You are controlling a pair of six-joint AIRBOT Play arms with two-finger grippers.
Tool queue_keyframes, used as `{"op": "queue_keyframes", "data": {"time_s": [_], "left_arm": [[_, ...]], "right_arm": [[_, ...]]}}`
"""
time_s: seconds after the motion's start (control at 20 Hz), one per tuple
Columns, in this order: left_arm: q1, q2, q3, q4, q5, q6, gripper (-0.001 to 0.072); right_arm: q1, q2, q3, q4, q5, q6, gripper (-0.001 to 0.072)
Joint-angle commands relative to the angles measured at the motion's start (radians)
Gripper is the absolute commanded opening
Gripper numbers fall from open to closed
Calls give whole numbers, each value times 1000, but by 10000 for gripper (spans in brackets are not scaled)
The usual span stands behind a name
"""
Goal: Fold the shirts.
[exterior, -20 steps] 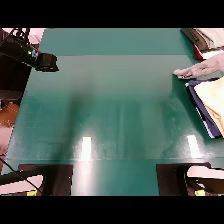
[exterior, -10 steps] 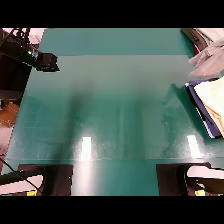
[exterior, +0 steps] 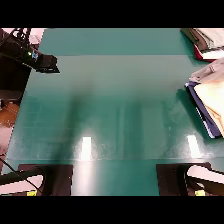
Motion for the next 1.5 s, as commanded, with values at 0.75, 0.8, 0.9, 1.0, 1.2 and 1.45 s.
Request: {"op": "queue_keyframes", "data": {"time_s": [0.75,0.8,0.9,1.0,1.2,1.45], "left_arm": [[1,1,0,0,-6,19,22],[1,1,0,0,-6,19,22],[1,1,0,0,1,18,22],[1,1,0,-1,22,18,22],[1,1,0,-1,61,16,22],[1,1,0,-1,72,16,22]], "right_arm": [[-467,380,-683,-296,78,55,412],[-491,395,-699,-296,72,55,485],[-526,423,-718,-242,70,69,498],[-518,437,-718,-66,47,92,469],[-293,443,-718,257,34,90,466],[235,442,-718,269,-11,91,445]]}}
